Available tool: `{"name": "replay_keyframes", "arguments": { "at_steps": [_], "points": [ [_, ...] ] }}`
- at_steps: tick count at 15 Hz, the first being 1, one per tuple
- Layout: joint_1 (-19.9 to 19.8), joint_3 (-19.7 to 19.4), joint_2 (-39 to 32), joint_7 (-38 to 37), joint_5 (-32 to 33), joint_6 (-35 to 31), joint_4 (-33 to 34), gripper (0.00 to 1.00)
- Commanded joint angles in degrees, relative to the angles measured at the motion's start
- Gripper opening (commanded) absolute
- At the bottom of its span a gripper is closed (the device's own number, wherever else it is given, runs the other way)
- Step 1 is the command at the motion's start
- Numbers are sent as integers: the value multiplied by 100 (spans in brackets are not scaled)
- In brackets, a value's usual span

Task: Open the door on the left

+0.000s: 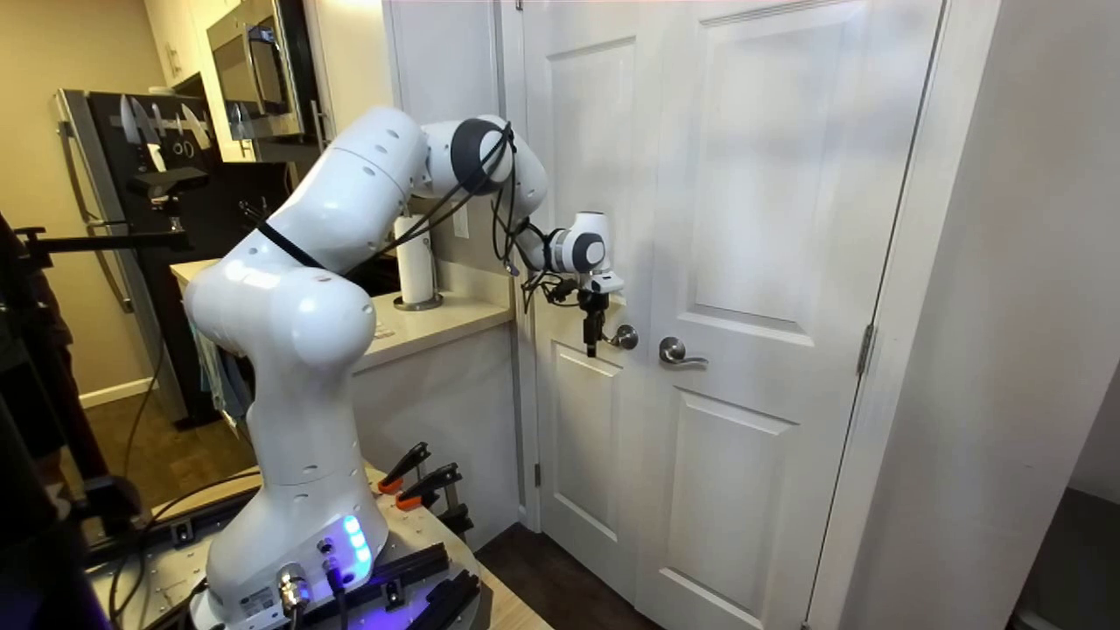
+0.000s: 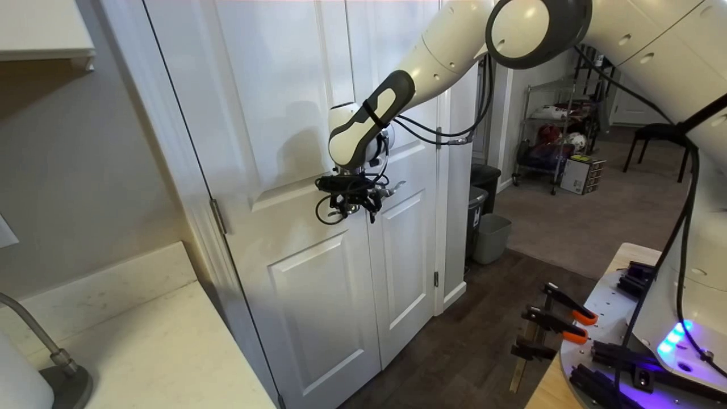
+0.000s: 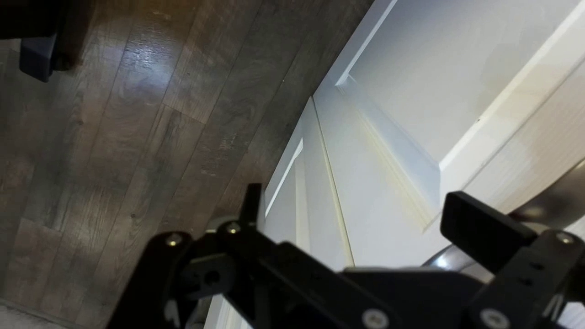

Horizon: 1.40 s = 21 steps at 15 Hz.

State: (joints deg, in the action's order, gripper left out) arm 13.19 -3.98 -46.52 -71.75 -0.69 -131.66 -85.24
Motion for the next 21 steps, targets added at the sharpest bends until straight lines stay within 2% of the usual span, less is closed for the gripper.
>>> {"name": "replay_keyframes", "arguments": {
  "at_steps": [1, 5, 10, 21],
  "points": [
    [97, -95, 18, -284, 42, 241, 410, 100],
    [183, -66, 357, -285, 116, 649, 322, 100],
    [300, -41, 565, -288, 163, 747, 566, 100],
    [286, 187, 54, -185, -26, 387, 741, 100]
  ]
}}
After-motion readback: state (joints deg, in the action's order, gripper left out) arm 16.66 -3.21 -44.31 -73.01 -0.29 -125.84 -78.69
